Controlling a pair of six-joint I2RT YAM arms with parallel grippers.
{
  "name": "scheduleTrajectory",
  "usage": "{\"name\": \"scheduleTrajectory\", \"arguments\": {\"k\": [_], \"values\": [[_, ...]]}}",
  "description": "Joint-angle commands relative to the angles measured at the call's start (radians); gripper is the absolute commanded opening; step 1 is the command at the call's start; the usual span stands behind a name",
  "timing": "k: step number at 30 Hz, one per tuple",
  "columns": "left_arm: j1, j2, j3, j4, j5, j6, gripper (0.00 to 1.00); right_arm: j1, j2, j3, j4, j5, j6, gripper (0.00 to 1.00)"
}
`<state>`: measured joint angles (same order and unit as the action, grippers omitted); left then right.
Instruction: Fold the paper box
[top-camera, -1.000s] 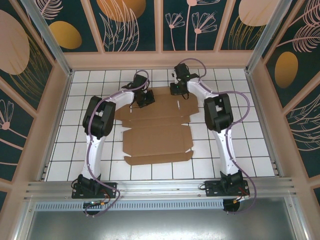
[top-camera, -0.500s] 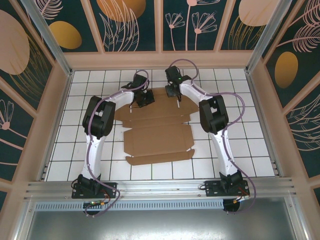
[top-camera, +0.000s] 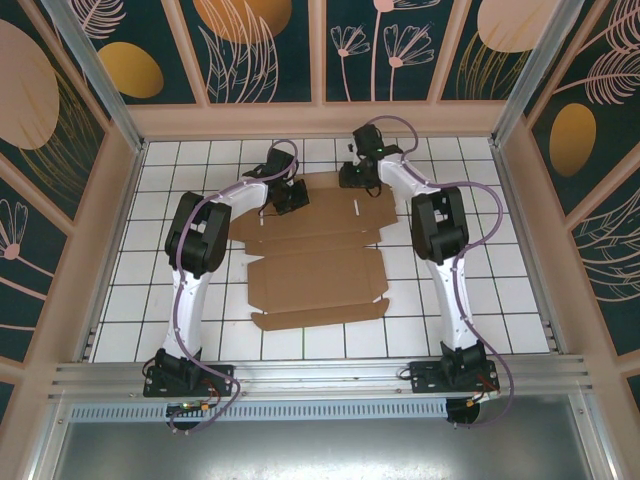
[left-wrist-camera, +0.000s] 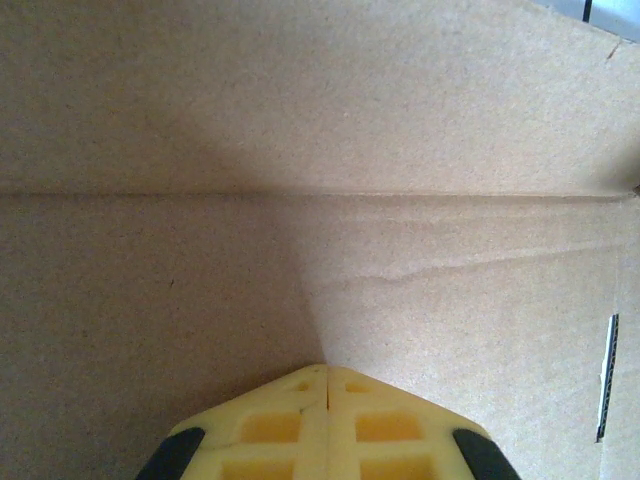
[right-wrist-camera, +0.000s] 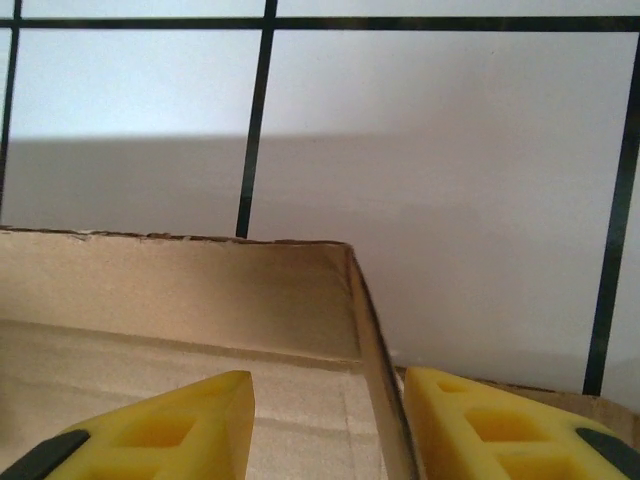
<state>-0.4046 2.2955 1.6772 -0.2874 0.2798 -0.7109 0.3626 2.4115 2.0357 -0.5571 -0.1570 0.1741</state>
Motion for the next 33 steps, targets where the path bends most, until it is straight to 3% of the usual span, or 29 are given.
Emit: {"name": "scheduleTrajectory", "arguments": {"k": [1,8,22,27,30,33], "values": [[0.006,0.070,-0.014,-0.070,-0.021,0.018,0.00,-0.014,-0.017,0.064,0.015,-0.125,0.045,0.44],[0.007,0.071,-0.016,-0.069,-0.019,0.020,0.00,0.019,0.040,0.137,-0.009,-0.157,0.042,0.39],[0.009,0.070,-0.022,-0.058,-0.005,0.016,0.00,0.001,0.195,0.253,-0.043,-0.219,0.077,0.39],[0.015,0.070,-0.025,-0.060,-0.013,0.010,0.00,-0.017,0.049,0.167,0.006,-0.175,0.062,0.51],[0.021,0.073,-0.031,-0.054,-0.006,-0.005,0.00,-0.045,-0.114,-0.016,0.088,-0.125,0.081,0.66],[0.028,0.074,-0.041,-0.040,0.008,-0.021,0.00,-0.089,-0.269,-0.218,0.135,-0.060,0.119,0.71]]}}
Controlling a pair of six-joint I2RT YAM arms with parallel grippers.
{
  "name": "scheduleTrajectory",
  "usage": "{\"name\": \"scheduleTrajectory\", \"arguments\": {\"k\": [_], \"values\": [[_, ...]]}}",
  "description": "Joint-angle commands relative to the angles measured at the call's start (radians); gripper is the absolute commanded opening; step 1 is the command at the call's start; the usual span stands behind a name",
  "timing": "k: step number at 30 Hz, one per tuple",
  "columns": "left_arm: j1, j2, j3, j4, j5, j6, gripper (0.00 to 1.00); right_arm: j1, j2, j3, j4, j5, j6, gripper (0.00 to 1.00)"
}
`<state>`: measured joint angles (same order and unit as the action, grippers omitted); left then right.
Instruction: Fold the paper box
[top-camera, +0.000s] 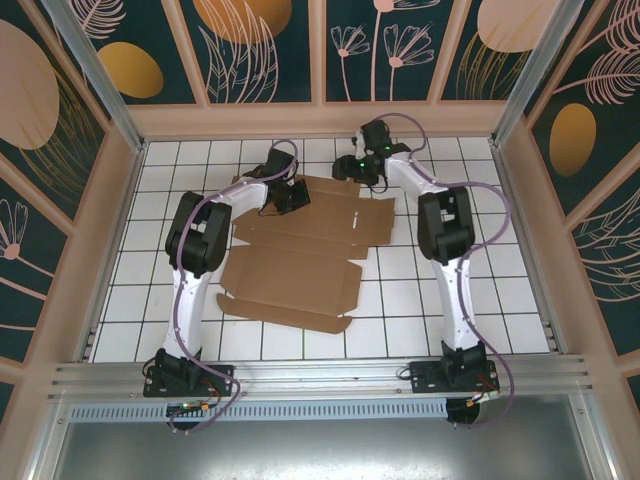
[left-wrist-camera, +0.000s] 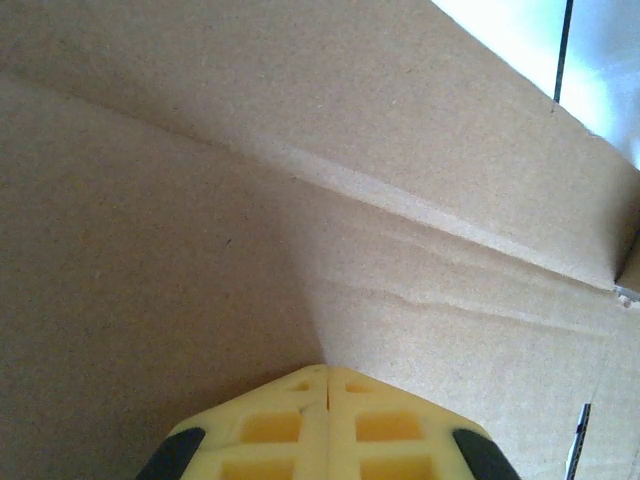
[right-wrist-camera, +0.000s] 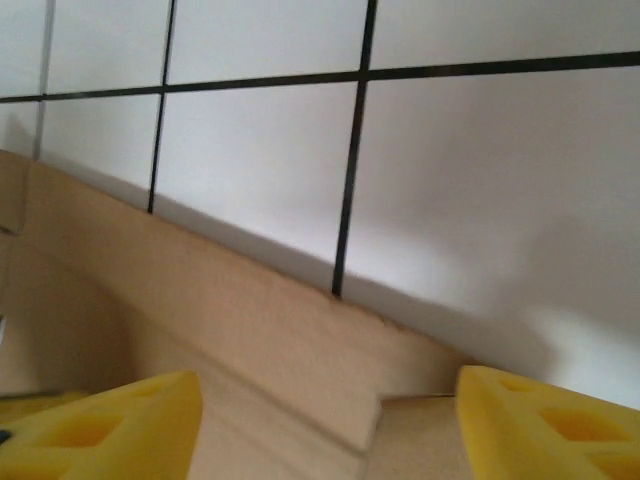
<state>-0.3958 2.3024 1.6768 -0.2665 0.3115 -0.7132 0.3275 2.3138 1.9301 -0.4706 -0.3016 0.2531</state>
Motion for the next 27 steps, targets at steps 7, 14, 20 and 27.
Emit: {"name": "scheduleTrajectory", "arguments": {"k": [7,14,20,27], "values": [[0.032,0.068,-0.064,-0.021,0.024,-0.062,0.00,-0.242,-0.462,-0.675,0.261,-0.046,0.210,0.73],[0.032,0.070,-0.074,0.001,0.055,-0.077,0.00,-0.287,-0.487,-0.955,0.559,-0.436,0.280,0.70],[0.032,0.053,-0.091,0.016,0.065,-0.084,0.00,-0.231,-0.424,-0.966,0.634,-0.512,0.299,0.57],[0.032,0.029,-0.113,0.038,0.089,-0.102,0.00,-0.201,-0.396,-0.794,0.340,-0.234,0.204,0.15]]}}
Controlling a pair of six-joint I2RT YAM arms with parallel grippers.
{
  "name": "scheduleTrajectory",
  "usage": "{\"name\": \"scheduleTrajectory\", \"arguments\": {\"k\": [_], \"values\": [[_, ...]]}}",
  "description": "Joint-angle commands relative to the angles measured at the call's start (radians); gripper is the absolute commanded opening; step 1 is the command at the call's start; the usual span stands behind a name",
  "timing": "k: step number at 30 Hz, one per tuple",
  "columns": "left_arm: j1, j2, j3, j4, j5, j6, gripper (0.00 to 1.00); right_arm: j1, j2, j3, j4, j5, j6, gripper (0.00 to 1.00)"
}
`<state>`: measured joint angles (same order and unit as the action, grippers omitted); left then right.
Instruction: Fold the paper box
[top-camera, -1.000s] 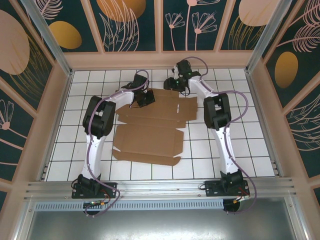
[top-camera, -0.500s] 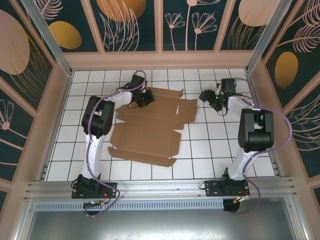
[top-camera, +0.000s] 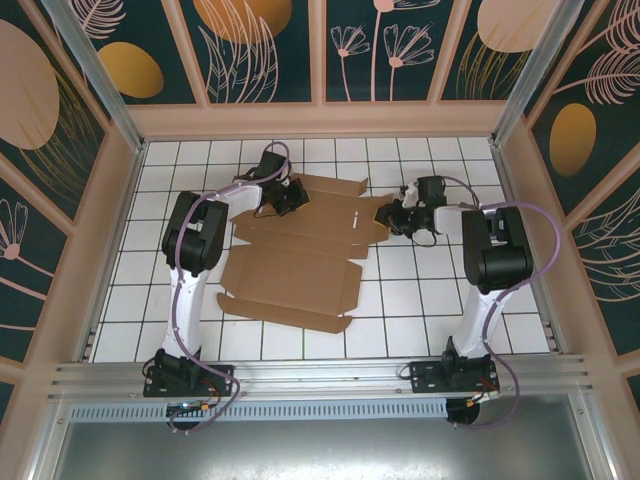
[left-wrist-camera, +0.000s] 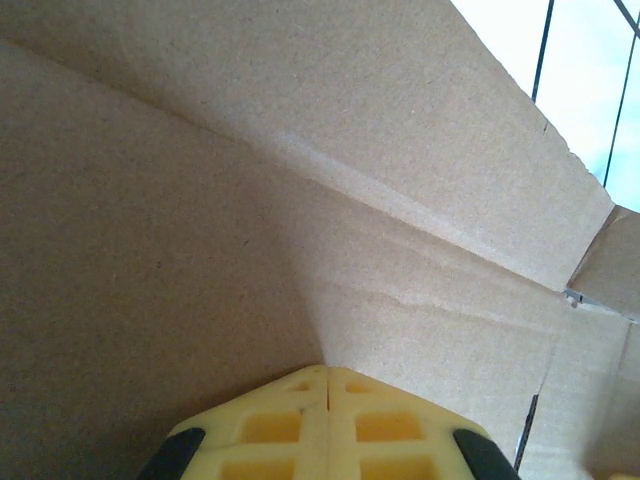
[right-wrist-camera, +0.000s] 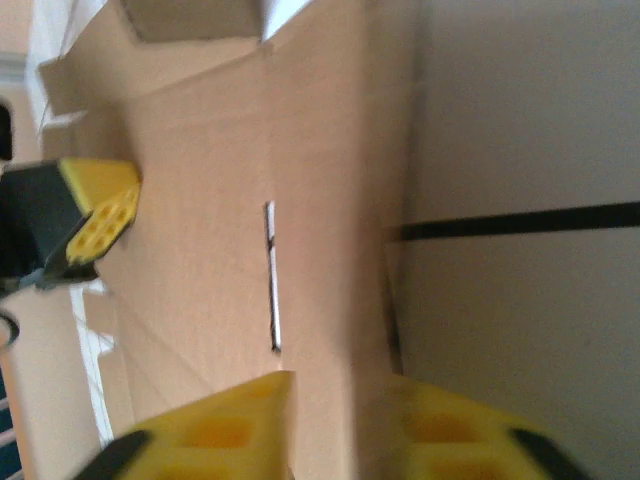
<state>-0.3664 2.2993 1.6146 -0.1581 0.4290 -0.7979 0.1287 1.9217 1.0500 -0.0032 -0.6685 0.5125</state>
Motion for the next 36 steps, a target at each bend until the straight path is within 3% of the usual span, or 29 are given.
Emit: {"name": "scheduleTrajectory", "arguments": {"k": [1,3,10,20,28,36], "values": [[0.003,0.028,-0.058,-0.063,-0.020,-0.026,0.00,-0.001,-0.005,0.124,-0.186,0.185,-0.077,0.12],[0.002,0.022,-0.077,-0.041,0.001,-0.048,0.00,0.002,-0.004,0.196,-0.282,0.269,-0.108,0.07],[-0.018,0.014,-0.101,0.029,0.081,-0.106,0.00,0.056,0.070,0.453,-0.533,0.420,-0.204,0.08],[-0.037,0.038,-0.093,0.025,0.076,-0.112,0.00,0.233,0.200,0.712,-0.719,0.721,-0.278,0.11],[-0.037,0.043,-0.087,0.022,0.073,-0.115,0.00,0.301,0.231,0.796,-0.755,0.766,-0.274,0.12],[-0.035,0.048,-0.080,0.017,0.077,-0.116,0.00,0.382,0.278,0.834,-0.767,0.784,-0.259,0.31]]}}
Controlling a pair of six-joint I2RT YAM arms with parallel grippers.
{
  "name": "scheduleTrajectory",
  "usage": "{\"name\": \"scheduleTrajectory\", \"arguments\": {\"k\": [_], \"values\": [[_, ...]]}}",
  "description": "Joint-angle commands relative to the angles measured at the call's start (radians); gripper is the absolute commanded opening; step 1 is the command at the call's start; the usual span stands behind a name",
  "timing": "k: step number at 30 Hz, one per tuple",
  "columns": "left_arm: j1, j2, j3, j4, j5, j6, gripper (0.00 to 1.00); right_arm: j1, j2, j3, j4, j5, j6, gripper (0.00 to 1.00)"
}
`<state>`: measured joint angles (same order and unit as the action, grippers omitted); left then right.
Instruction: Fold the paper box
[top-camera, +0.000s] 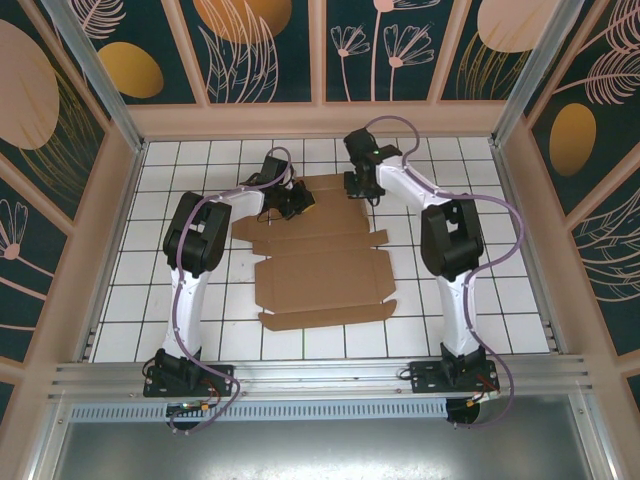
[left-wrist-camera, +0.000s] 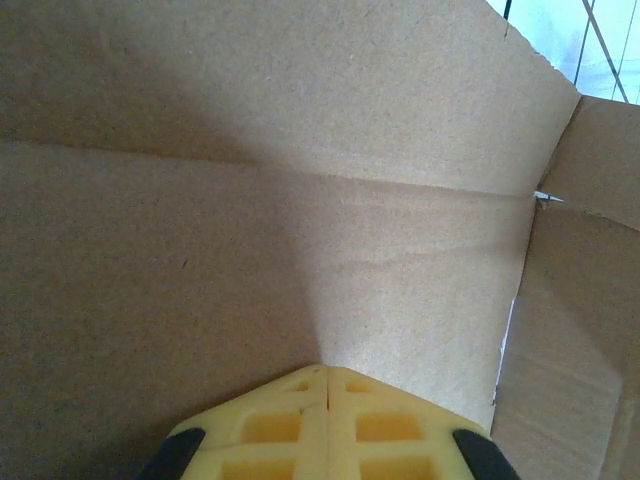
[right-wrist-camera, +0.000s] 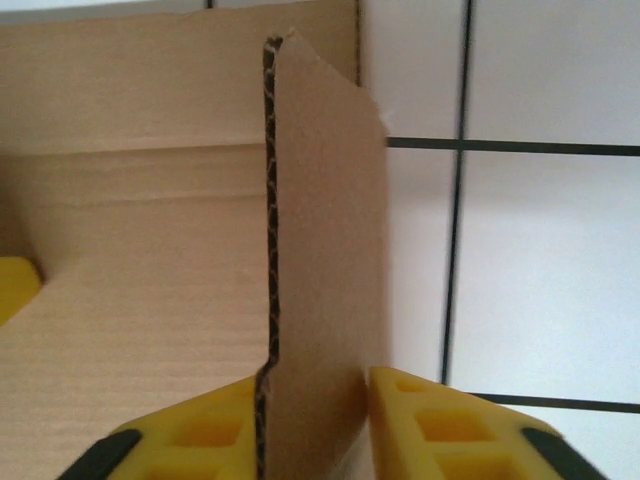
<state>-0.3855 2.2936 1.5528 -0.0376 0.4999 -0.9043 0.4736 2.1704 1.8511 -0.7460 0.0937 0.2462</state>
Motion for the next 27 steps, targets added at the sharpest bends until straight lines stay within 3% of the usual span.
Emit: {"name": "scheduleTrajectory", "arguments": {"k": [1,16,21,27], "values": [[-0.016,0.054,-0.019,-0.103,0.007,-0.011,0.00,0.042,0.035,0.035,-0.024,0.017,0.010,0.33],[-0.006,0.053,-0.022,-0.104,0.006,-0.012,0.00,0.034,0.093,-0.058,0.141,-0.216,0.069,0.50],[-0.002,0.052,-0.023,-0.104,0.008,-0.012,0.00,0.030,0.125,-0.057,0.157,-0.218,0.075,0.59],[0.003,0.049,-0.024,-0.104,0.006,-0.014,0.00,0.010,0.105,-0.072,0.172,-0.208,0.070,0.60]]}}
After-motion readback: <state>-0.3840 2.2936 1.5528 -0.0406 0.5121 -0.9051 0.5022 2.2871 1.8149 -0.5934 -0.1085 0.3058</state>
